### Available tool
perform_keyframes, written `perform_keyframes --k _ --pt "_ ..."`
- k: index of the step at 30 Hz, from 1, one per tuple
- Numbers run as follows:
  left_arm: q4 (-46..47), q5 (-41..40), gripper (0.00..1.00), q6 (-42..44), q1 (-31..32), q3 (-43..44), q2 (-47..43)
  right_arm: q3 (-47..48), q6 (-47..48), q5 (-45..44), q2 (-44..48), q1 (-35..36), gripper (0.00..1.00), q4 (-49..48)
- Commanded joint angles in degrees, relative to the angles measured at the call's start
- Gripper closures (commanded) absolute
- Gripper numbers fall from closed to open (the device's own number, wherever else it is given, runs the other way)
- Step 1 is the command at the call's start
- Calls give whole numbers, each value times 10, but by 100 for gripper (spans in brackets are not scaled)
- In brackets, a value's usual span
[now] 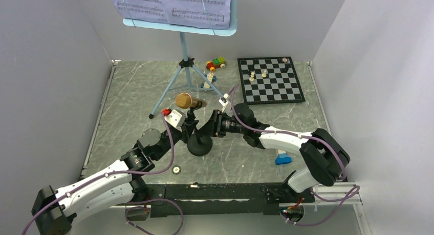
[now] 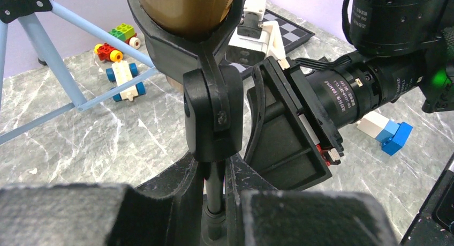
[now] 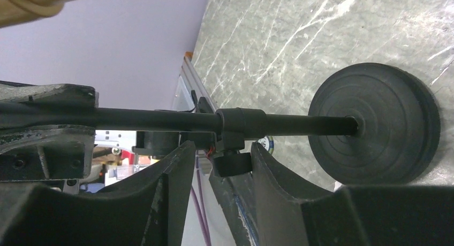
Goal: Pack up the instrument practice props
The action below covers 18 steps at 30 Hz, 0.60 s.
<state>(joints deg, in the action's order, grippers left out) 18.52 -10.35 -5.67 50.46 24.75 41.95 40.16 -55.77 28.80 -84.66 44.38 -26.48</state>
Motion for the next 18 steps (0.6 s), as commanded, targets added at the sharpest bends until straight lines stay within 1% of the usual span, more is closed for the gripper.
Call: perform_keyframes --k 1,4,7,12,15,16,17,18 --pt "-49 11 100 -18 4 -3 -1 3 -18 39 -8 0 52 -51" --pt "-51 11 100 -18 4 -1 -1 -4 -16 41 -5 0 52 -48" --pt "-50 10 100 -19 4 -3 -1 -16 -16 48 -2 0 57 -54" --pt "-49 12 100 -21 4 -4 1 -27 -19 54 -1 0 76 -68" --pt "-49 13 100 -22 4 -3 4 -24 -11 55 0 0 92 -67" --pt "-50 14 100 -22 5 -2 5 -18 0 51 2 1 98 -55" --pt "-51 14 100 -22 4 -2 7 -7 19 38 9 1 100 -35" --pt "-52 14 100 -22 4 -1 7 4 41 22 17 4 100 6"
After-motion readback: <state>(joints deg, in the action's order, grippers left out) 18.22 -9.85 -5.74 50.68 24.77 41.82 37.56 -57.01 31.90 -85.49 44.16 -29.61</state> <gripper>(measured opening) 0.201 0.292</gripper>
